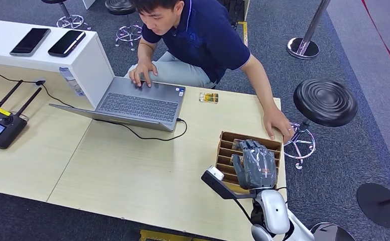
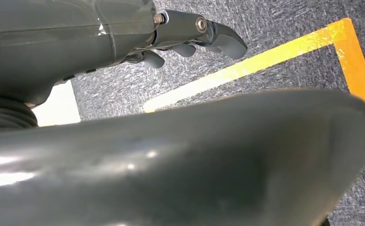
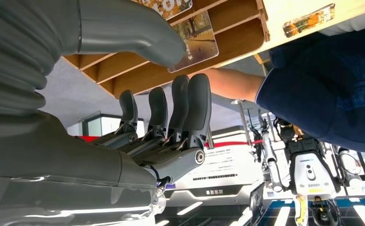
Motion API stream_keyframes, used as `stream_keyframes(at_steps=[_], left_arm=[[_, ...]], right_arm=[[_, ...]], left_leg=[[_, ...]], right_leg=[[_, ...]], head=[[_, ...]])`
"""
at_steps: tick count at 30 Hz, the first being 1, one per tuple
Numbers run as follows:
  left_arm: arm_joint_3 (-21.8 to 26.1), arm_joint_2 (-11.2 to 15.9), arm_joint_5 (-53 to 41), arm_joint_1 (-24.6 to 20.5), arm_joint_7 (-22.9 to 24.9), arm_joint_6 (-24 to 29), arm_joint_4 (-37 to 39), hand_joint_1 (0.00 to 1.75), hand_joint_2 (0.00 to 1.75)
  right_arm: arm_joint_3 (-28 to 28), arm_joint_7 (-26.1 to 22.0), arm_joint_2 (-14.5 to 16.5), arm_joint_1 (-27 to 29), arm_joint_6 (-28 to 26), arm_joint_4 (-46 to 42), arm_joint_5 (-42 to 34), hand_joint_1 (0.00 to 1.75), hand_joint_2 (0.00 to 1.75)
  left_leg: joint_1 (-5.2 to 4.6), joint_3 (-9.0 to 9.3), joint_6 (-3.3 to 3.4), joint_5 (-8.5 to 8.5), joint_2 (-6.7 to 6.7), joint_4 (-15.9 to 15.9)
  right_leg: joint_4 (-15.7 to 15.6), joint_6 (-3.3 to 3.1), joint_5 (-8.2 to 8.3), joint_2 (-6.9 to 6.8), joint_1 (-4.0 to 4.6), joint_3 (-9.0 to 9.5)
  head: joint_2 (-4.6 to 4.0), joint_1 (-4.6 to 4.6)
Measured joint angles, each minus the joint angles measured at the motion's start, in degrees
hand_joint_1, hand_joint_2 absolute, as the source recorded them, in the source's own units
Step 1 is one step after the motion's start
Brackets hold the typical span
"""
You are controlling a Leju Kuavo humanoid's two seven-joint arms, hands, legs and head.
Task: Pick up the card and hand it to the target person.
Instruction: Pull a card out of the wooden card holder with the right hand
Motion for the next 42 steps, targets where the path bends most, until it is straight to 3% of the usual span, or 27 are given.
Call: stream_keyframes(at_steps=[14,20,30,34,39,42], left_arm=[[0.00,0.00,0.00,0.06,0.02,0.00,0.00,0.00,0.00],[0.00,0.00,0.00,0.10,0.03,0.00,0.00,0.00,0.00],[0.00,0.00,0.00,0.28,0.05,-0.02,0.00,0.00,0.00],[0.00,0.00,-0.01,0.34,0.16,-0.02,0.00,0.00,0.00],[0.00,0.00,-0.02,0.37,0.17,-0.02,0.00,0.00,0.00],[0.00,0.00,-0.02,0.37,0.17,-0.02,0.00,0.00,0.00]], right_arm=[[0.02,-0.08,0.33,0.04,0.09,1.69,-0.09,0.45,1.75],[0.02,-0.18,0.65,0.04,0.45,2.45,-0.40,0.64,1.75],[0.02,-0.24,1.02,0.03,1.00,3.20,-1.11,1.15,1.75],[0.02,-0.26,1.12,0.03,1.05,3.48,-1.37,1.06,1.75],[0.02,-0.31,1.23,0.03,1.03,3.89,-1.63,0.75,1.75],[0.04,-0.35,1.25,0.03,1.02,4.15,-1.89,0.67,1.75]], left_leg=[[0.00,0.00,0.00,0.00,0.00,0.00],[0.00,0.00,0.00,0.00,0.00,0.00],[0.00,0.00,0.00,0.00,0.00,0.00],[0.00,0.00,0.00,0.00,0.00,0.00],[0.00,0.00,0.00,0.00,0.00,0.00],[0.00,0.00,0.00,0.00,0.00,0.00]], right_leg=[[0.00,0.00,0.00,0.00,0.00,0.00],[0.00,0.00,0.00,0.00,0.00,0.00],[0.00,0.00,0.00,0.00,0.00,0.00],[0.00,0.00,0.00,0.00,0.00,0.00],[0.00,0.00,0.00,0.00,0.00,0.00],[0.00,0.00,0.00,0.00,0.00,0.00]], head=[[0.00,0.01],[0.00,0.00],[0.00,0.00],[0.00,0.00],[0.00,0.00],[0.00,0.00]])
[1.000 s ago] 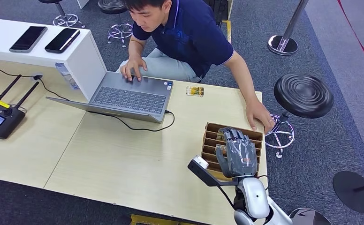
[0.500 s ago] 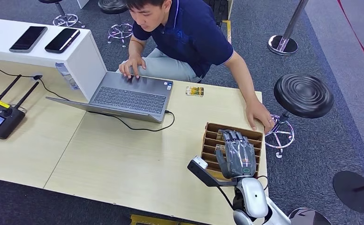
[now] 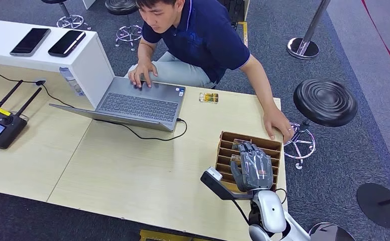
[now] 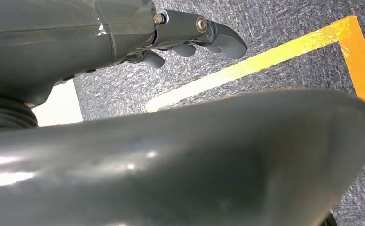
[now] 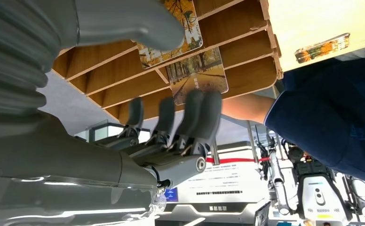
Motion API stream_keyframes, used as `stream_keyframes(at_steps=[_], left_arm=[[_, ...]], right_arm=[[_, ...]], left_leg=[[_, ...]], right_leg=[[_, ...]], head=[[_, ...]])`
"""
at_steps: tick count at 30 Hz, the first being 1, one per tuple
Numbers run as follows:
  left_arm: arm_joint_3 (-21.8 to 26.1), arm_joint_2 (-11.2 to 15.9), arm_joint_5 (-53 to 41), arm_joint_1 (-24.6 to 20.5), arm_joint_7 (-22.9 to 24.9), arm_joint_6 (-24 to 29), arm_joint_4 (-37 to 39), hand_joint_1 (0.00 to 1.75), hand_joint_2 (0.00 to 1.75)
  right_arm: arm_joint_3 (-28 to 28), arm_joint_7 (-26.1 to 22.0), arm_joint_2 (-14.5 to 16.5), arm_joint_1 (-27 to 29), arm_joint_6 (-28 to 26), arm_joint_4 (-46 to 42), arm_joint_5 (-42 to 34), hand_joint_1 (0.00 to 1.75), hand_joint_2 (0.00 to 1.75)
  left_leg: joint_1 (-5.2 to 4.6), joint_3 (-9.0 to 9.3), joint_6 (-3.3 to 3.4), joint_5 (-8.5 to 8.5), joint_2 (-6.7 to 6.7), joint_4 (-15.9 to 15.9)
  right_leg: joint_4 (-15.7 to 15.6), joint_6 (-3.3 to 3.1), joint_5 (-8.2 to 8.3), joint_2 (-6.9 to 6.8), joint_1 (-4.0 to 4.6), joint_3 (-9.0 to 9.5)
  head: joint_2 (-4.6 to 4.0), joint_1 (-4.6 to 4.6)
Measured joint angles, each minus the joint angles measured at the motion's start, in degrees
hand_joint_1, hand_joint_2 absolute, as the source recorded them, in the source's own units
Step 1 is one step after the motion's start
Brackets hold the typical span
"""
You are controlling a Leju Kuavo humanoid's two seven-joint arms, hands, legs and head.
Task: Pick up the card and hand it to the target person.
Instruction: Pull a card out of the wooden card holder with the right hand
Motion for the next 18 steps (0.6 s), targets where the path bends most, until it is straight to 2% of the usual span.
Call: stream_keyframes(at_steps=[4,10,18], left_arm=[[0.00,0.00,-0.01,0.00,0.00,0.00,0.00,0.00,0.00],[0.00,0.00,-0.02,0.01,0.01,0.00,0.00,0.00,0.00],[0.00,-0.02,-0.04,0.02,0.02,-0.02,0.00,0.00,0.00]], right_arm=[[0.01,-0.02,0.02,0.00,-0.02,0.32,-0.17,0.64,1.75],[0.01,-0.02,0.02,0.00,-0.03,0.63,-0.20,0.75,1.75],[0.02,-0.04,0.28,0.00,0.13,1.27,-0.30,0.81,1.75]], left_leg=[[0.00,0.00,0.00,0.00,0.00,0.00],[0.00,0.00,0.00,0.00,0.00,0.00],[0.00,0.00,0.00,0.00,0.00,0.00]], right_leg=[[0.00,0.00,0.00,0.00,0.00,0.00],[0.00,0.00,0.00,0.00,0.00,0.00],[0.00,0.00,0.00,0.00,0.00,0.00]], head=[[0.00,0.00],[0.00,0.00],[0.00,0.00]])
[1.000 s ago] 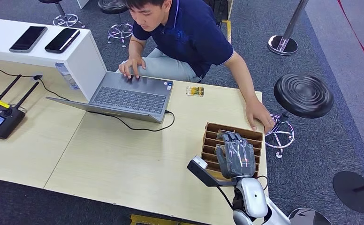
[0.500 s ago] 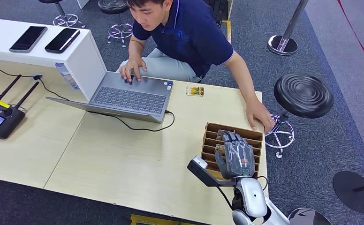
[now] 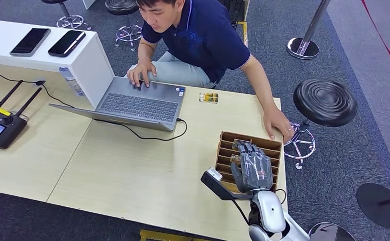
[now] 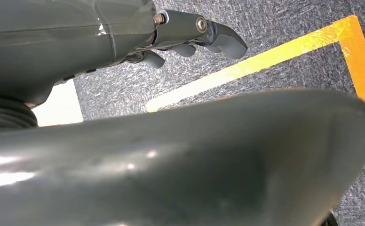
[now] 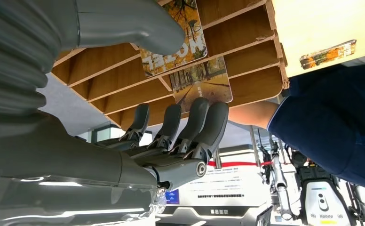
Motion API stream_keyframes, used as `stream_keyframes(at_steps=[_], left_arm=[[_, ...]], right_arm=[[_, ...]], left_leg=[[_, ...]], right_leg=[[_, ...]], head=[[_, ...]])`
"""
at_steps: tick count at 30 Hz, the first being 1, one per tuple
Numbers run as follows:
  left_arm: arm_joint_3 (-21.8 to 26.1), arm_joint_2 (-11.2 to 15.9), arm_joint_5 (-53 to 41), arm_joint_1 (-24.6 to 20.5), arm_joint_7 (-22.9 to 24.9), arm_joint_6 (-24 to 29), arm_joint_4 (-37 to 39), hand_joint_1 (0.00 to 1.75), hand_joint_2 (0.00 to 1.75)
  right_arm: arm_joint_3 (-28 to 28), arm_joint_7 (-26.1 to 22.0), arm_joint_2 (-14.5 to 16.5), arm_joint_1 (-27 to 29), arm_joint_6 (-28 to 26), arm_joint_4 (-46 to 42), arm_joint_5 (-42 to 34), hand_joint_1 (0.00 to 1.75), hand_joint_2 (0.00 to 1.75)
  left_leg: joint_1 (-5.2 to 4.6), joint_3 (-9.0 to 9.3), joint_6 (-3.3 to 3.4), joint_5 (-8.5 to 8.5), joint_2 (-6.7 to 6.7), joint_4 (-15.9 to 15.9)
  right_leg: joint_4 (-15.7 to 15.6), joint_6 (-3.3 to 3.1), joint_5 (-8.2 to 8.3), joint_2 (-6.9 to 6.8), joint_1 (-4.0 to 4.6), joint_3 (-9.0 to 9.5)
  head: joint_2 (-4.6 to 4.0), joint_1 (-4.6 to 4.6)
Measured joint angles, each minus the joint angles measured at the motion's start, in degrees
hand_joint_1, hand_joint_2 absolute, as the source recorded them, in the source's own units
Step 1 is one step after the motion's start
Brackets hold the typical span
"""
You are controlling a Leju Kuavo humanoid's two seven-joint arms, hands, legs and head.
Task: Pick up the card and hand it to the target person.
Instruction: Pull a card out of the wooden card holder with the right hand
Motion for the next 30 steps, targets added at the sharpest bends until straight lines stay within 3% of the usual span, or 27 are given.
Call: stream_keyframes(at_steps=[9,19,30], left_arm=[[0.00,-0.01,-0.03,0.00,0.00,-0.05,0.00,0.00,0.00],[0.02,-0.03,-0.03,0.00,-0.02,-0.04,0.00,0.00,0.00],[0.02,-0.14,-0.03,-0.01,-0.09,-0.03,0.00,0.00,0.00]], right_arm=[[0.03,-0.42,0.24,-0.02,0.56,1.13,-0.04,0.61,1.75],[0.05,-0.47,0.53,-0.05,0.48,2.22,-0.04,0.75,1.75],[0.08,-0.47,0.68,-0.09,0.47,2.92,-0.04,0.78,1.75]], left_leg=[[0.00,0.00,0.00,0.00,0.00,0.00],[0.00,0.00,0.00,0.00,0.00,0.00],[0.00,0.00,0.00,0.00,0.00,0.00]], right_leg=[[0.00,0.00,0.00,0.00,0.00,0.00],[0.00,0.00,0.00,0.00,0.00,0.00],[0.00,0.00,0.00,0.00,0.00,0.00]], head=[[0.00,0.00],[0.00,0.00],[0.00,0.00]])
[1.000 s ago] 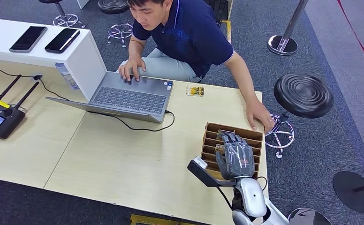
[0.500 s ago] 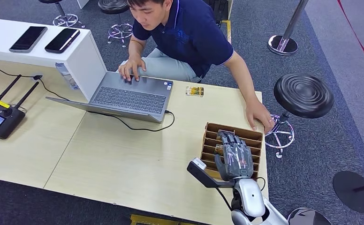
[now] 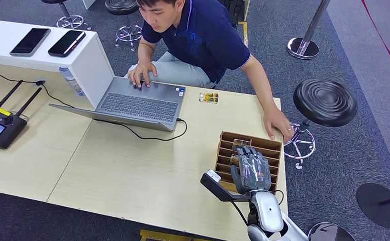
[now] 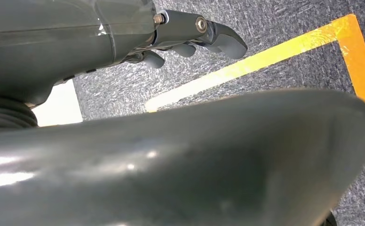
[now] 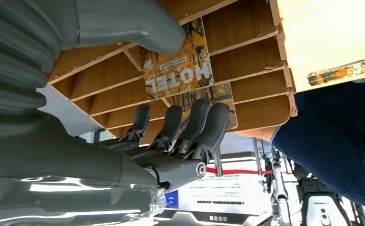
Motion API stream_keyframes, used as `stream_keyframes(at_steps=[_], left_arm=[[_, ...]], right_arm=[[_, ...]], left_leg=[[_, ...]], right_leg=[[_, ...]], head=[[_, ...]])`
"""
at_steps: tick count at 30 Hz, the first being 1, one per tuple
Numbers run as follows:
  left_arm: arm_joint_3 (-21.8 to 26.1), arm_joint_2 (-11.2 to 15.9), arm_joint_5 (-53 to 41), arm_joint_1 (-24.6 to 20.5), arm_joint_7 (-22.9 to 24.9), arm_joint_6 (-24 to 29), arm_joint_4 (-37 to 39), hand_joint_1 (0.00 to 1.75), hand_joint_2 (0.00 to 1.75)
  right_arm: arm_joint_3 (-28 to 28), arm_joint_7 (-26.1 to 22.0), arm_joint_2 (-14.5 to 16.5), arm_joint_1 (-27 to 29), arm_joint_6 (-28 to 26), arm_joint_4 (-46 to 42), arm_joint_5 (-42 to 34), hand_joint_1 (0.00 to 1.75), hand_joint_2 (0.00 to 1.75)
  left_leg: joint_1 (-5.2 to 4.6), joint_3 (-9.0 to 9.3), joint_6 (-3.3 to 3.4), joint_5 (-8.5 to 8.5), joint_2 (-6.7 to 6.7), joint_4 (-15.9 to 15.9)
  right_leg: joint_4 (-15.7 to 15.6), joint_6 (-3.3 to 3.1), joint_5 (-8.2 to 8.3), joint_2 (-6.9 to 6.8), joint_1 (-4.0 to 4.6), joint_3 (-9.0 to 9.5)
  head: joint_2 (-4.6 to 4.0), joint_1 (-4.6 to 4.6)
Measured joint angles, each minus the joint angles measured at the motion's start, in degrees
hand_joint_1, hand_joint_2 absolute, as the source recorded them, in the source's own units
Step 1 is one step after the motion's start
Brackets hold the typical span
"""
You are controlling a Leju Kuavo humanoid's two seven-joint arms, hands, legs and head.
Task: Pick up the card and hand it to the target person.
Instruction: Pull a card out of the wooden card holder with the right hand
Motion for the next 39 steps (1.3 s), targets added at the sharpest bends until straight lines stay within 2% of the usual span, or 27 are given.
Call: stream_keyframes(at_steps=[15,16,20,21,39], left_arm=[[0.00,0.00,0.00,0.00,0.00,0.00,0.00,0.00,0.00],[0.00,0.00,0.00,0.00,0.00,0.00,0.00,0.00,0.00],[0.00,0.00,0.00,0.00,0.00,0.00,0.00,0.00,0.00],[0.00,0.00,0.00,0.00,0.00,0.00,0.00,0.00,0.00],[0.00,0.00,-0.20,0.04,-0.09,0.01,0.00,0.00,0.00]], right_arm=[[0.73,0.02,0.00,-0.04,-0.04,0.43,0.00,0.89,1.75],[0.75,0.03,0.00,-0.04,-0.04,0.43,0.00,0.93,1.75],[0.89,0.03,0.02,-0.13,-0.11,0.48,0.01,1.30,1.75],[0.95,0.04,0.02,-0.22,-0.19,0.50,0.02,1.34,1.75],[1.57,0.14,0.01,-0.50,-0.81,0.55,0.09,1.46,1.75]], left_leg=[[0.00,0.00,0.00,0.00,0.00,0.00],[0.00,0.00,0.00,0.00,0.00,0.00],[0.00,0.00,0.00,0.00,0.00,0.00],[0.00,0.01,0.00,0.00,0.00,0.00],[0.00,0.02,0.00,0.00,0.00,0.00]], right_leg=[[0.00,0.00,0.00,0.00,0.00,0.00],[0.00,0.00,0.00,0.00,0.00,0.00],[0.00,0.00,0.00,0.00,0.00,0.00],[0.00,0.00,0.00,0.00,0.00,0.00],[0.00,0.00,0.00,0.00,0.00,0.01]], head=[[0.00,0.00],[0.00,0.00],[0.00,0.00],[0.00,0.00],[0.00,0.00]])
